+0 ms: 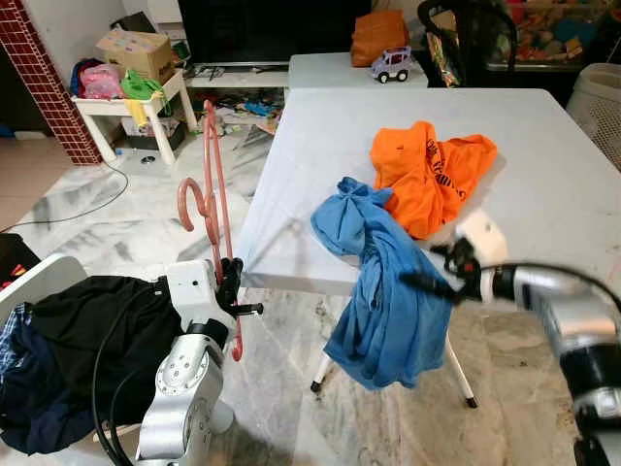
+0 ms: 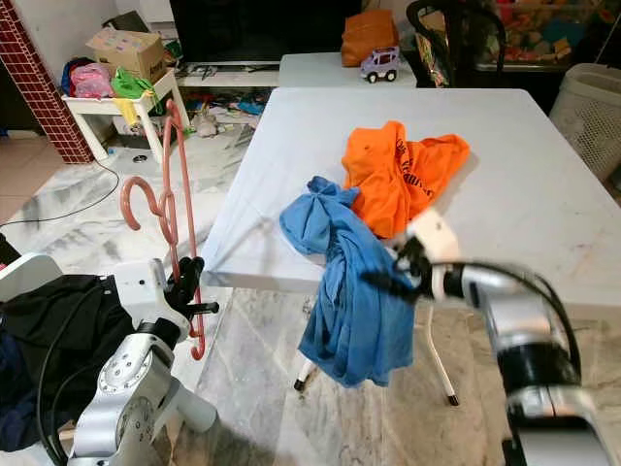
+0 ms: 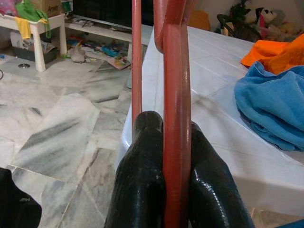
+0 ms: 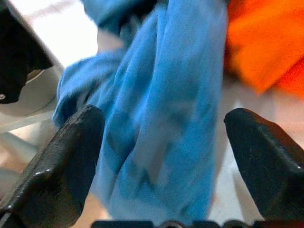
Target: Hang hanger
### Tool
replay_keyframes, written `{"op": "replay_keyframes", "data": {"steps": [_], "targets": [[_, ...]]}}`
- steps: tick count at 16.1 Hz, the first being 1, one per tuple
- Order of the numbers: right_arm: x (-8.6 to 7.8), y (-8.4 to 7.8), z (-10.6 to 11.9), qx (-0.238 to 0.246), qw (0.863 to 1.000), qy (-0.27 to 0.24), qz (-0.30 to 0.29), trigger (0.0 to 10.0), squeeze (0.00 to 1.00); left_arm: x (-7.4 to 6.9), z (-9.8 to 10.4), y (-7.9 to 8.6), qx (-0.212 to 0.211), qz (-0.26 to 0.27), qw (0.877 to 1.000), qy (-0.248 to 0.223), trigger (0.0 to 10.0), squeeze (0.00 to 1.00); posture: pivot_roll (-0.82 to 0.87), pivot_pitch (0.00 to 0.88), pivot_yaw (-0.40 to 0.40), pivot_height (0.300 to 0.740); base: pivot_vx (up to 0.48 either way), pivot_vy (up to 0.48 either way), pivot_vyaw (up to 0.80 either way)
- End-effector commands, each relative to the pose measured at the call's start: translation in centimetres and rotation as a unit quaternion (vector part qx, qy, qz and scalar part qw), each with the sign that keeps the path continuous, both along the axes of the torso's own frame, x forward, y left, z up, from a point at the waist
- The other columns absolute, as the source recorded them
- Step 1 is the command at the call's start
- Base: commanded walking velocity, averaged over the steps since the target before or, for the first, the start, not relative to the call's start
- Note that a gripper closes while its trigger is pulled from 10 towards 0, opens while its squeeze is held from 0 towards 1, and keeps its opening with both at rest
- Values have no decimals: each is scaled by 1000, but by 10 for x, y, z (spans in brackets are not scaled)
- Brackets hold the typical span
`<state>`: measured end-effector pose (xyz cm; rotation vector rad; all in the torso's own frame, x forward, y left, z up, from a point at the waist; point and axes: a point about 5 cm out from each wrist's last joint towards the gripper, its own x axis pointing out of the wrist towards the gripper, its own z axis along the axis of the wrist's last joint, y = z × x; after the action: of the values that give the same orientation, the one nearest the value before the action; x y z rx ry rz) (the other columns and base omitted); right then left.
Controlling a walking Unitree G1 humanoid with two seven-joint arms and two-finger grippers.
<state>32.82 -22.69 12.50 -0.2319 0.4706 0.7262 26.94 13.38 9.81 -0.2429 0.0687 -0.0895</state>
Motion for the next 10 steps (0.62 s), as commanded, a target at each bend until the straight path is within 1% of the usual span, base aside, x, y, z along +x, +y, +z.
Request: {"op": "replay_keyframes", "data": {"steps": [1, 2, 3, 4, 5, 6, 7, 8, 10], "targets": [[-3, 5, 5, 1, 1000, -13, -6, 10000, 0, 2, 2, -1, 3, -5, 1000, 0, 10000, 0, -64, 0, 68, 740, 0, 0, 0], [-7, 8, 0, 3, 1000, -7, -16, 10000, 0, 1, 1, 0, 3, -5, 1000, 1, 10000, 0, -65, 0, 74, 740, 0, 0, 0], [-13, 10, -5, -14, 1000, -6, -24, 10000, 0, 1, 1, 0, 3, -7, 1000, 2, 10000, 0, -65, 0, 74, 740, 0, 0, 0], [-14, 11, -7, -20, 999, -8, -27, 10000, 0, 1, 1, 0, 4, -7, 1000, 2, 10000, 0, -65, 0, 74, 740, 0, 0, 0], [-16, 17, -10, -13, 999, -13, -44, 9216, 0, 1, 1, 0, 5, -7, 1000, 3, 10000, 0, -65, 0, 74, 740, 0, 0, 0], [-16, 23, -12, -14, 997, -26, -66, 0, 0, 1, 1, 1, 5, -6, 1000, 4, 10000, 0, -65, 0, 72, 740, 0, 0, 0], [-16, 28, -13, -7, 997, -29, -74, 0, 0, 1, 1, 1, 5, -6, 1000, 5, 10000, 0, -65, 0, 72, 740, 0, 0, 0], [-15, 32, -12, -1, 995, -43, -95, 0, 0, 1, 0, 1, 4, -5, 1000, 6, 10000, 0, -65, 0, 72, 740, 0, 0, 0], [-13, 35, -10, 6, 991, -58, -120, 0, 0, 1, 0, 0, 4, -5, 1000, 7, 10000, 0, -65, 0, 72, 740, 0, 0, 0]]}}
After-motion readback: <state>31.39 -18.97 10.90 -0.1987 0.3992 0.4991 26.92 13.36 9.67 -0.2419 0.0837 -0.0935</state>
